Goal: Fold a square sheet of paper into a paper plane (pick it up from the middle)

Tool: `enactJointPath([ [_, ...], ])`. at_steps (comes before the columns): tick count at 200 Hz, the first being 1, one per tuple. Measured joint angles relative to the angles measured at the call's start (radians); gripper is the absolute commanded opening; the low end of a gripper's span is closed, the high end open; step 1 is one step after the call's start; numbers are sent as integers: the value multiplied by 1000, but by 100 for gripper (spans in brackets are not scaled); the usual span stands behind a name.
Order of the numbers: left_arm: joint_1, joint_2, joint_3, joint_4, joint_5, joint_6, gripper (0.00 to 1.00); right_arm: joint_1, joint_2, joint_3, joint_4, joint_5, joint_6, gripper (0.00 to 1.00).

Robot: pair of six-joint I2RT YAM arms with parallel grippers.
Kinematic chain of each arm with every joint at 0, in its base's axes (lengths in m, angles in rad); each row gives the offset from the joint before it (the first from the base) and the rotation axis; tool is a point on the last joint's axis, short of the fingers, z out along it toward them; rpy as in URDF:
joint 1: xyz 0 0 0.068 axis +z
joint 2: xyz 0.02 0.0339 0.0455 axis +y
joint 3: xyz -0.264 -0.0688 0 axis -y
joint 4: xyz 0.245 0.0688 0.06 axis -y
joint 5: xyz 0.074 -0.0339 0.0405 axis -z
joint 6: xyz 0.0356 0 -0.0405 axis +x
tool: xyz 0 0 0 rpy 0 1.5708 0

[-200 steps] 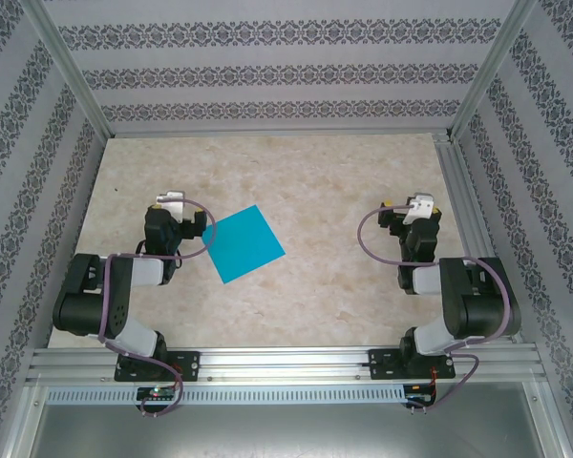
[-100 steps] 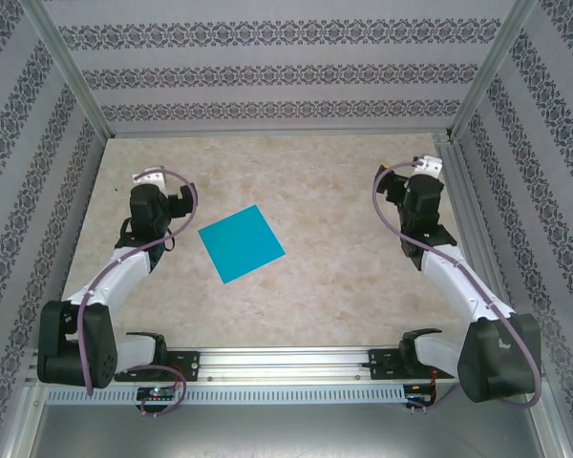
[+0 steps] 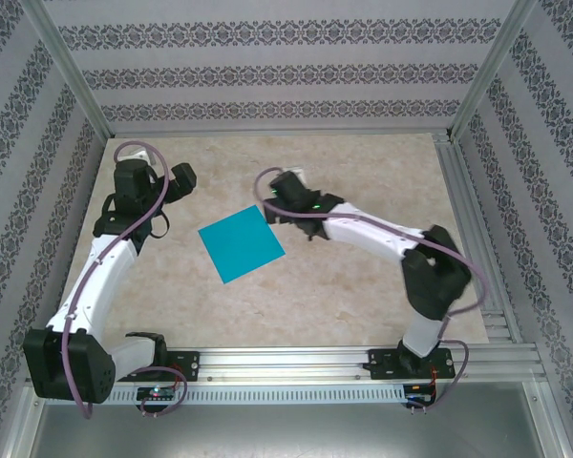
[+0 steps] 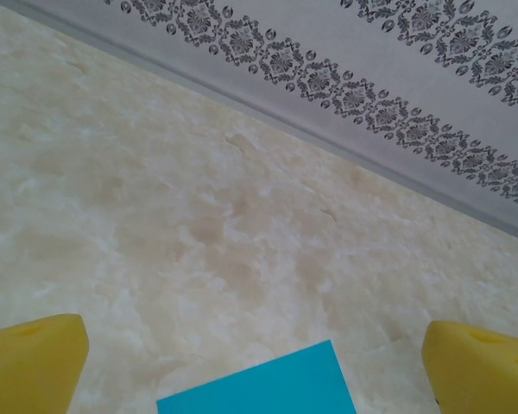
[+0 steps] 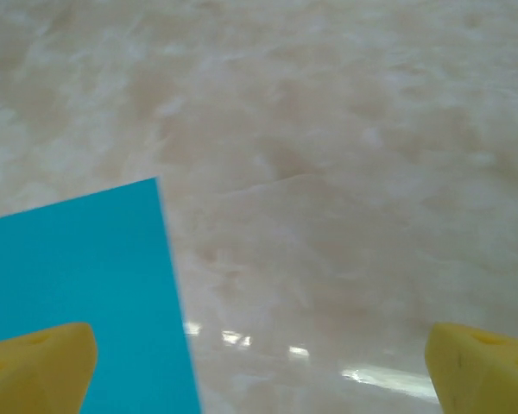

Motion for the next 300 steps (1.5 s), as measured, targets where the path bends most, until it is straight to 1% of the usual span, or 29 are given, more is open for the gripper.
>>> enactJointPath([
  [28, 0, -19, 6, -79, -3, 0, 100, 109, 185, 179, -110, 16, -52, 98],
  [51, 0, -30, 6, -119, -19, 0, 100, 156, 268, 238, -167, 11, -85, 98],
  [74, 0, -40, 6, -137, -29, 0, 100, 154, 314, 264, -212, 10, -105, 98],
  [124, 0, -51, 6, -143, -53, 3, 100, 116, 370, 275, -264, 10, -119, 98],
  [153, 0, -51, 6, -143, -56, 4, 100, 76, 370, 257, -265, 10, -118, 98],
  [188, 0, -51, 6, -146, -64, 4, 100, 29, 345, 203, -222, 10, -114, 98],
  [248, 0, -51, 6, -154, -72, 5, 100, -103, 187, -47, -155, 48, -95, 98],
  [271, 0, -51, 6, -157, -74, 4, 100, -153, 116, -131, -182, 55, -80, 98],
  [285, 0, -51, 6, -157, -75, 4, 100, -170, 94, -145, -222, 49, -73, 98],
  [300, 0, -51, 6, -157, -74, 4, 100, -174, 79, -145, -266, 14, -74, 98],
])
